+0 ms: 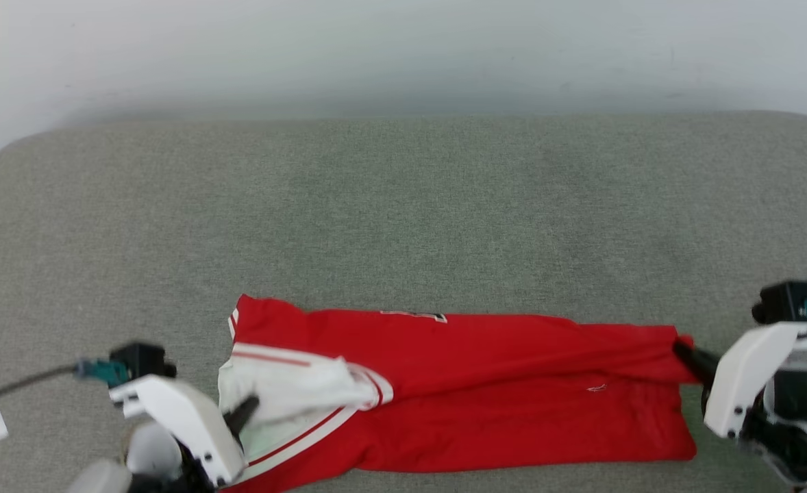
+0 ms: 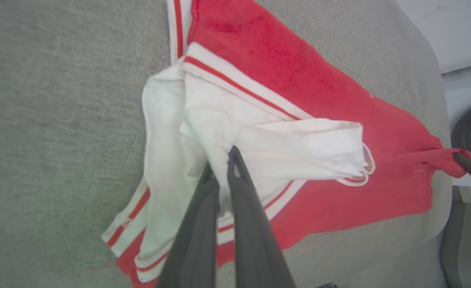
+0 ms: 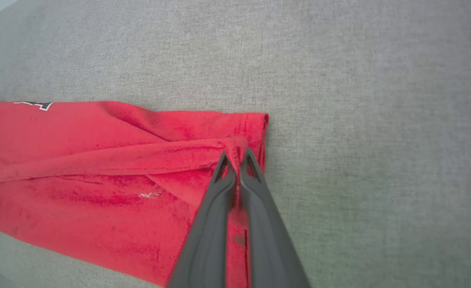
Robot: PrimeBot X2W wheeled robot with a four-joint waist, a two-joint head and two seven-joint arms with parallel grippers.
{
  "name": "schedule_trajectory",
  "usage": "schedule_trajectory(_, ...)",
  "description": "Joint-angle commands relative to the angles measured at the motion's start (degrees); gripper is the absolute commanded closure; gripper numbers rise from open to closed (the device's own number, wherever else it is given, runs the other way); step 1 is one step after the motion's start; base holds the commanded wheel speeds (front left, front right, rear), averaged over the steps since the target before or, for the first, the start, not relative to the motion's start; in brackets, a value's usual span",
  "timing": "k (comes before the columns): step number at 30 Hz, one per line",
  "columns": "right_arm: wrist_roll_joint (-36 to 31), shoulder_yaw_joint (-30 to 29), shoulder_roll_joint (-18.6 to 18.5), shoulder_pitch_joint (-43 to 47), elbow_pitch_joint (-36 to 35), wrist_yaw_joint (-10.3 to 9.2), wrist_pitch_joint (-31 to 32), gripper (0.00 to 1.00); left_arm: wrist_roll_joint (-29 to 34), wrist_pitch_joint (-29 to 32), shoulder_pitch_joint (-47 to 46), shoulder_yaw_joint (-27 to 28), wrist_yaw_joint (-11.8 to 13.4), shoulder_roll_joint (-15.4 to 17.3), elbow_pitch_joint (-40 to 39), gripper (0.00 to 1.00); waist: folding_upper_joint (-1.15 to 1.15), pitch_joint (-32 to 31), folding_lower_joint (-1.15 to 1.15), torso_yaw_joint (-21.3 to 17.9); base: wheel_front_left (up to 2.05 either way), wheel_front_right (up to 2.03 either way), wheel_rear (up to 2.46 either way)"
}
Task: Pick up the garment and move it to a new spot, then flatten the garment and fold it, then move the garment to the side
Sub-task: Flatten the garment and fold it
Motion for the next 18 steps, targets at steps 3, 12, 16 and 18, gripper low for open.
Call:
schedule_trajectory(3, 0.4, -0.9, 1.1, 3.5, 1.6, -0.02, -1.2, 0.69, -1.0, -1.0, 3.0, -0.5, -0.3, -1.4, 1.6, 0.54, 0.0, -0.3, 0.01, 0.0, 0.0, 0.0, 0.0)
schedule_trajectory(12, 0.5, -1.0, 2.3, 7.7, 1.9, -0.01, -9.9, 0.0, 5.5, -12.0, 1.8, -2.8, -3.0, -5.5, 6.6, 0.0, 0.0, -2.2, 0.01, 0.2, 0.0, 0.0, 0.0)
schedule_trajectory(16, -0.4, -2.2, 1.5, 7.7, -2.1, -0.01, -12.9, 0.0, 10.4, -19.4, 0.4, -2.5, -2.8, -5.7, 5.3, 0.0, 0.0, -3.8, 0.01, -0.2, 0.0, 0.0, 0.0)
schedule_trajectory(18, -0.6, -3.3, 0.9, 7.7, -4.2, -0.02, -12.5, 0.0, 12.7, -22.8, 0.0, -2.5, -2.2, -5.8, 3.9, 0.0, 0.0, -4.5, 0.01, -0.5, 0.0, 0.0, 0.0)
